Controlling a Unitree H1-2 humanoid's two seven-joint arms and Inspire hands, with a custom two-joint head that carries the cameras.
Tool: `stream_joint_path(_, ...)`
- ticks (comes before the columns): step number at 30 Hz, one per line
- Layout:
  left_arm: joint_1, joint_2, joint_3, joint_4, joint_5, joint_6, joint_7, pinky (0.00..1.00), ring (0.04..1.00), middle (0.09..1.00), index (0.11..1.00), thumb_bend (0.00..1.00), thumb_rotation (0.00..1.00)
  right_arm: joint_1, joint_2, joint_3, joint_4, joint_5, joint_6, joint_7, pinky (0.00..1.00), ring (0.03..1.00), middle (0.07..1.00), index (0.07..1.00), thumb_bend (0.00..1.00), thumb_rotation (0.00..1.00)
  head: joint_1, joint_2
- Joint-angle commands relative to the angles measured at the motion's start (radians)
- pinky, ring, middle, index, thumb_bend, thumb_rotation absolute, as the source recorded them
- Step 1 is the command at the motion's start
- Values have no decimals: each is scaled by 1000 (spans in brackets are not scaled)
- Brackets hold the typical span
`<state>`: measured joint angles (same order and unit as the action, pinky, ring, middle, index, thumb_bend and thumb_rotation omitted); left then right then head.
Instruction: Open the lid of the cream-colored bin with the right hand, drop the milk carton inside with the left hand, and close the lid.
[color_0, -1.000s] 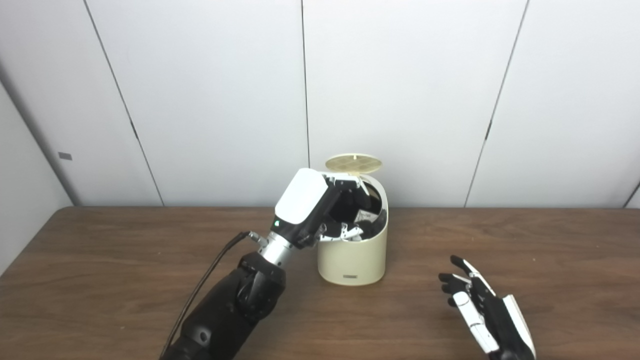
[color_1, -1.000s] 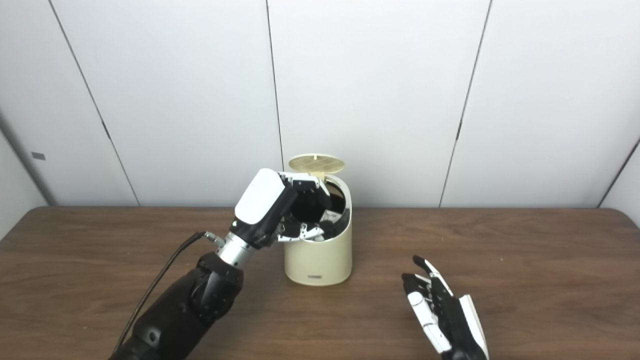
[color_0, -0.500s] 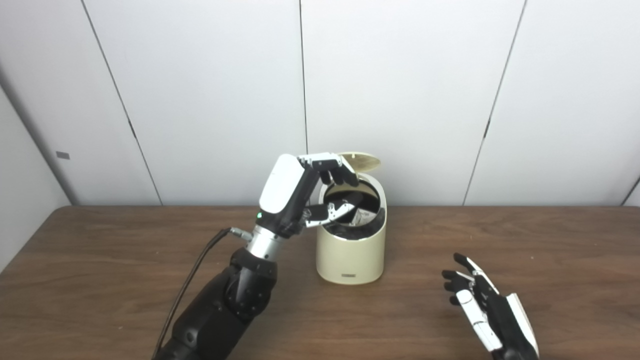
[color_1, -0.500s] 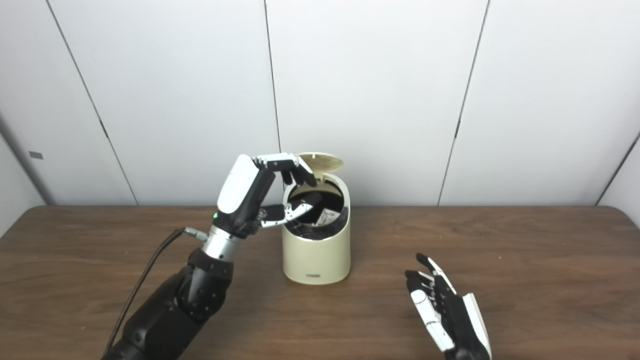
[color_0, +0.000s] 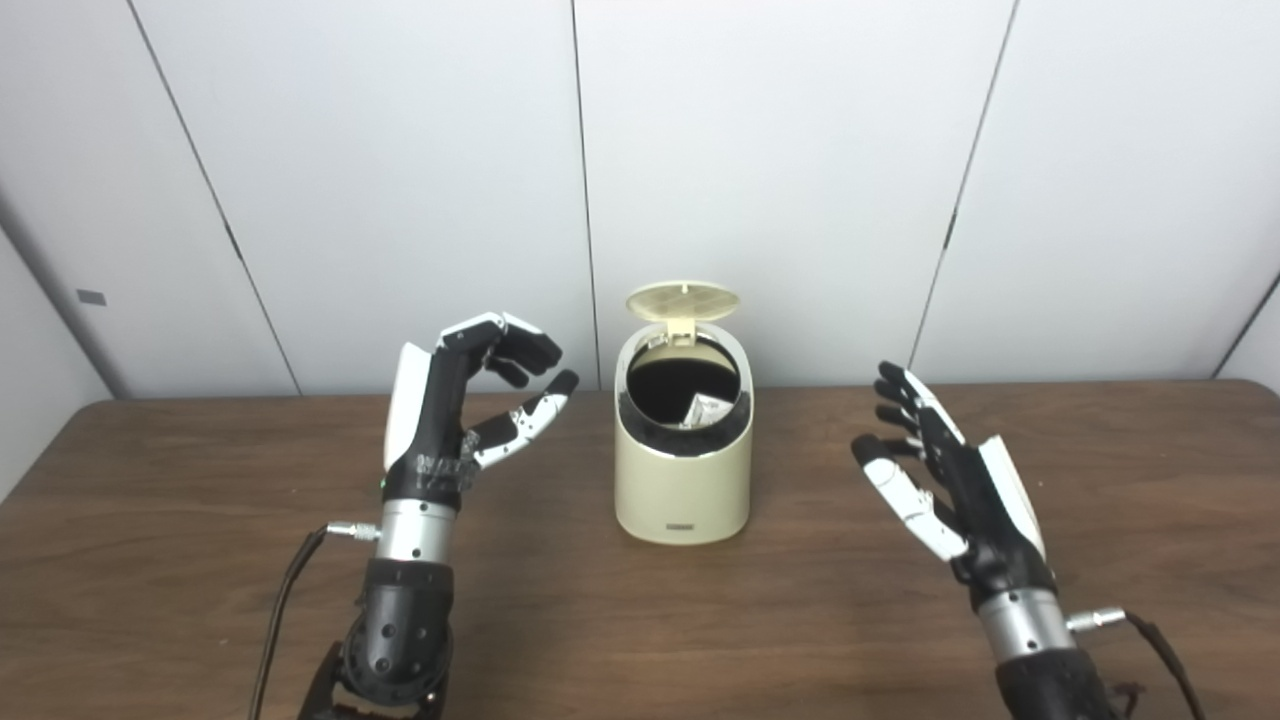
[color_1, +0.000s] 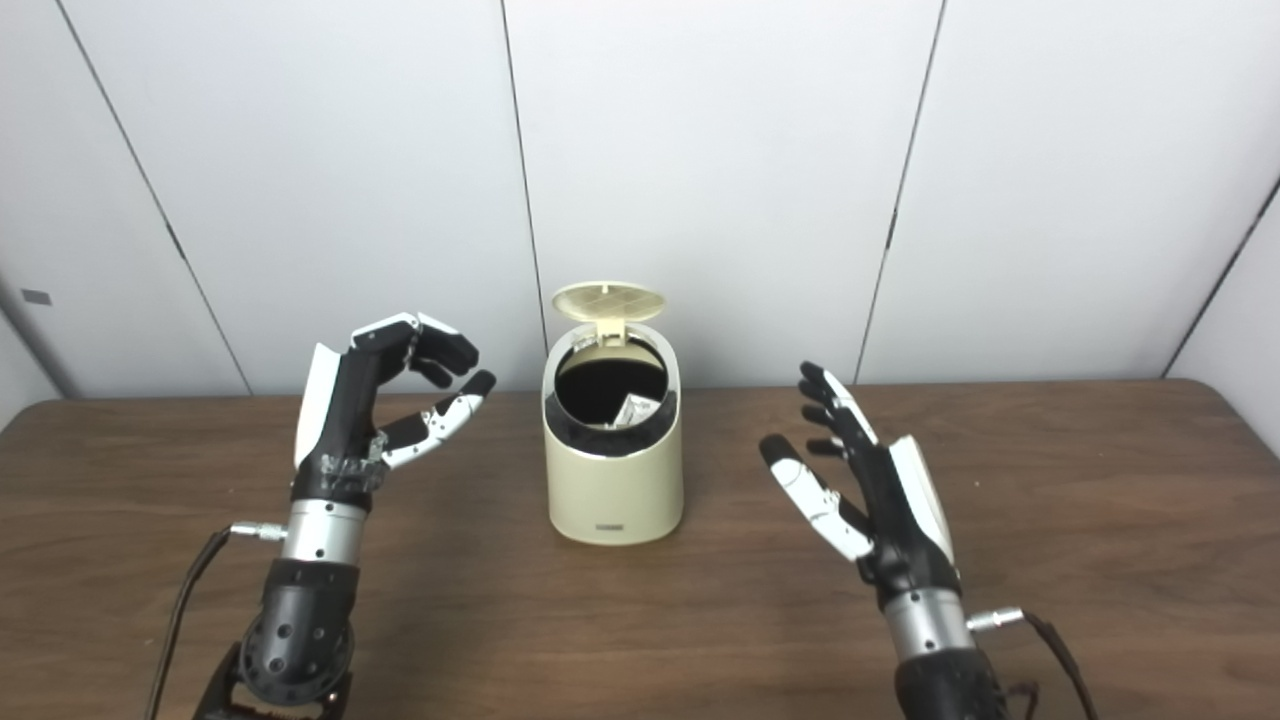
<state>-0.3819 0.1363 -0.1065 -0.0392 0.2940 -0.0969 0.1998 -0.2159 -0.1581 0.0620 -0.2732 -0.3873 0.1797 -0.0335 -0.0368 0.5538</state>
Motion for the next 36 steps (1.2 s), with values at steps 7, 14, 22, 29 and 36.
stream_joint_path(7,59,1,25,-144,-149,170,-180,799,849,889,923,587,701,-191,11,25,-19,-65,69,32,848,920,952,905,534,838,-6,4)
stream_joint_path(14,134,-17,38,-162,-162,231,-213,909,929,973,998,622,836,-321,-35,63,35,-136,74,70,703,882,917,823,516,807,-4,-1)
stream_joint_path(22,193,-28,44,-148,-170,236,-228,999,973,1000,1000,648,937,-413,-84,110,98,-223,97,126,785,939,959,756,528,771,-12,1)
stream_joint_path(29,222,-41,60,-134,-202,214,-221,1000,1000,1000,1000,663,928,-465,-111,168,101,-310,130,213,883,999,1000,785,558,823,-9,4)
stream_joint_path(36,227,-63,72,-124,-213,182,-214,1000,1000,1000,1000,640,897,-483,-120,199,99,-368,113,245,922,1000,1000,725,561,828,-15,6)
